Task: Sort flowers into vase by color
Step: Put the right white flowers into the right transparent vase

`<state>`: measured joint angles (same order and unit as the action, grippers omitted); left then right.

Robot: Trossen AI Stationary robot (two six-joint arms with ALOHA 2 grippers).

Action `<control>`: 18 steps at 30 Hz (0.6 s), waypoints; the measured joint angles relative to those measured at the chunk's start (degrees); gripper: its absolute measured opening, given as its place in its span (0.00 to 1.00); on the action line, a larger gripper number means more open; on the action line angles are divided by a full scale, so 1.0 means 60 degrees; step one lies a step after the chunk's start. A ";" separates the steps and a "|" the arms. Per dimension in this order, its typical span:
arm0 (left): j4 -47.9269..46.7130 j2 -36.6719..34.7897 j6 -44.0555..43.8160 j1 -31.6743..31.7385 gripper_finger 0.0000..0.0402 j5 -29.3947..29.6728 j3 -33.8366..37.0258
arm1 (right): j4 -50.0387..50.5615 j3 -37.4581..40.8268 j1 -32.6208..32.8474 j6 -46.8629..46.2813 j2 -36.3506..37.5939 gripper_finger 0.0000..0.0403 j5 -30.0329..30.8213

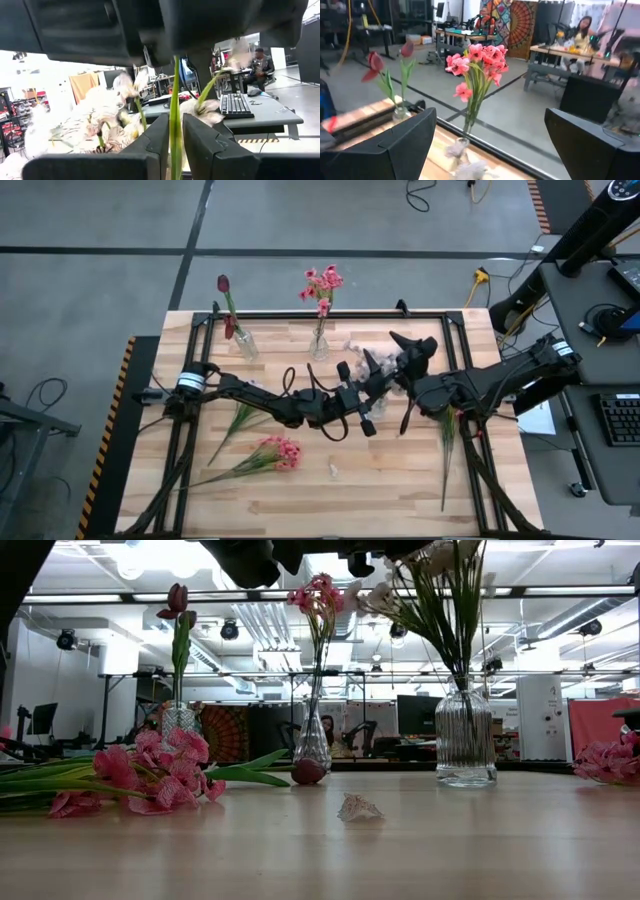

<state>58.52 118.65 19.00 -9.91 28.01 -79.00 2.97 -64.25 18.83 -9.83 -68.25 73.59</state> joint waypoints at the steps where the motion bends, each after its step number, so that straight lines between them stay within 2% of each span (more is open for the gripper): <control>1: -0.0004 0.0000 0.0000 0.0000 0.09 0.0003 0.0000 | -0.0124 0.0000 0.0000 -0.0184 0.0000 0.91 -0.0003; 18: -0.0246 0.0000 0.0152 -0.0025 0.09 0.0044 0.0000 | -0.0371 0.0000 -0.0018 -0.0036 0.0030 0.91 0.0033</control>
<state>57.05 118.65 19.92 -10.07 28.27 -79.00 0.74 -64.25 18.72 -10.04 -68.07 73.80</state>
